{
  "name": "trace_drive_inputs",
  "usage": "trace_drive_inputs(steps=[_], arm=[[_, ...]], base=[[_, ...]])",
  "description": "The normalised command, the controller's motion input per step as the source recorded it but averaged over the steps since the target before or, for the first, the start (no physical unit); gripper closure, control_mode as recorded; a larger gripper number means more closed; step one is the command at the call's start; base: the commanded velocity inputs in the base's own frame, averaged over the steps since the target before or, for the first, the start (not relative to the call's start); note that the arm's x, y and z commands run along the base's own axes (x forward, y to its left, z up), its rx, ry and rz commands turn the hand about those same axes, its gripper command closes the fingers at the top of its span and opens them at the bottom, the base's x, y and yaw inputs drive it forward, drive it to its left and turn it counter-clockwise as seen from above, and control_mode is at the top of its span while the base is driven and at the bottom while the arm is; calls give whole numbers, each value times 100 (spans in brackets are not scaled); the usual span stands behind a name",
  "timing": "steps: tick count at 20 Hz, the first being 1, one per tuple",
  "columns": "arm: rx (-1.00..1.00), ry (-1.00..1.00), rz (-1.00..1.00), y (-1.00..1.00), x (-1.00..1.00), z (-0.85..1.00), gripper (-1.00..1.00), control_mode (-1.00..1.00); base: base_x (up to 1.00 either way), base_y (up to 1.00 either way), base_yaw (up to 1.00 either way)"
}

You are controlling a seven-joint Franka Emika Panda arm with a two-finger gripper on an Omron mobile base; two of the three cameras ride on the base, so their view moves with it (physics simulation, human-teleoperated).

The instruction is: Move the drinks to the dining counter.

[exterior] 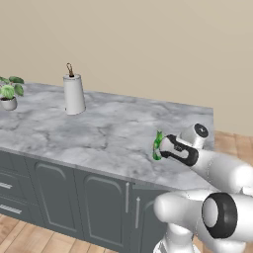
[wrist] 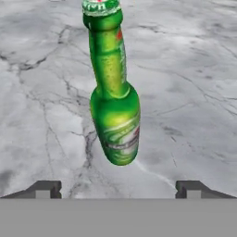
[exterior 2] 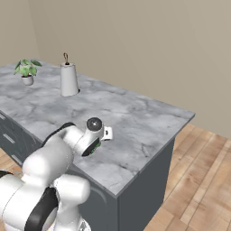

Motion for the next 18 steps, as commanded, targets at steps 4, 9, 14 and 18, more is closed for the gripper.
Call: trace_drive_inputs(steps=[4, 9, 14, 18], arm=[[3, 0, 0, -14, -35, 73, -100, -100], [0, 5, 0, -12, -51, 100, -100, -100], [0, 23, 0, 0, -64, 88, -100, -100], [0, 25, 0, 0, -67, 20, -100, -100]], base=[[0, 0, 0], [0, 0, 0], [0, 0, 0], [0, 0, 0]])
